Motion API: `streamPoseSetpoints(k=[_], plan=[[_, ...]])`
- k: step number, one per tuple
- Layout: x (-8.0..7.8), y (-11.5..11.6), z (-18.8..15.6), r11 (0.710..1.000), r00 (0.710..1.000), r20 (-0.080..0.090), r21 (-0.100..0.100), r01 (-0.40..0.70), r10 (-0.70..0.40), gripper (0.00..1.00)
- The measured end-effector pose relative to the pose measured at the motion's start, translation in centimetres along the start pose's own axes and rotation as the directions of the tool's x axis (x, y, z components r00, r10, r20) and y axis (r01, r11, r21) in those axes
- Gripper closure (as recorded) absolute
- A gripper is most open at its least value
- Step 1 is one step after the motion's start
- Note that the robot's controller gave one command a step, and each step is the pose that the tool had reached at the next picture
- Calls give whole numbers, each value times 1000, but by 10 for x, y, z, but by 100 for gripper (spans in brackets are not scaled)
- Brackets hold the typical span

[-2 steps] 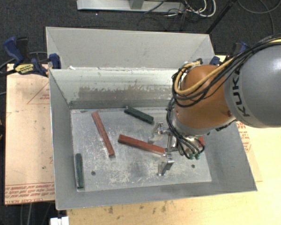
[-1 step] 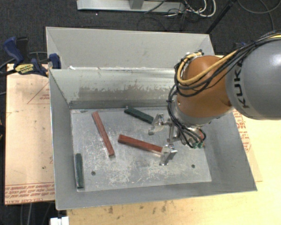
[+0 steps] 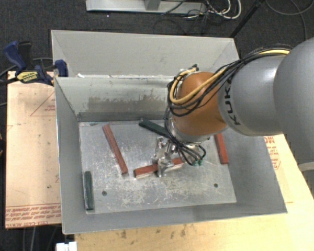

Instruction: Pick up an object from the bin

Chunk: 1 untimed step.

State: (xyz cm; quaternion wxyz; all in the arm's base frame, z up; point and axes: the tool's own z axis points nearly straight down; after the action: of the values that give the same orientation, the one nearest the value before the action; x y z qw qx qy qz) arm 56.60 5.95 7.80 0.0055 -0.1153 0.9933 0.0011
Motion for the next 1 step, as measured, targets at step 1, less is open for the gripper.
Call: streamPoseSetpoints(k=[1], plan=[[0,0,0,1000,1000,0,0,0,0,100]])
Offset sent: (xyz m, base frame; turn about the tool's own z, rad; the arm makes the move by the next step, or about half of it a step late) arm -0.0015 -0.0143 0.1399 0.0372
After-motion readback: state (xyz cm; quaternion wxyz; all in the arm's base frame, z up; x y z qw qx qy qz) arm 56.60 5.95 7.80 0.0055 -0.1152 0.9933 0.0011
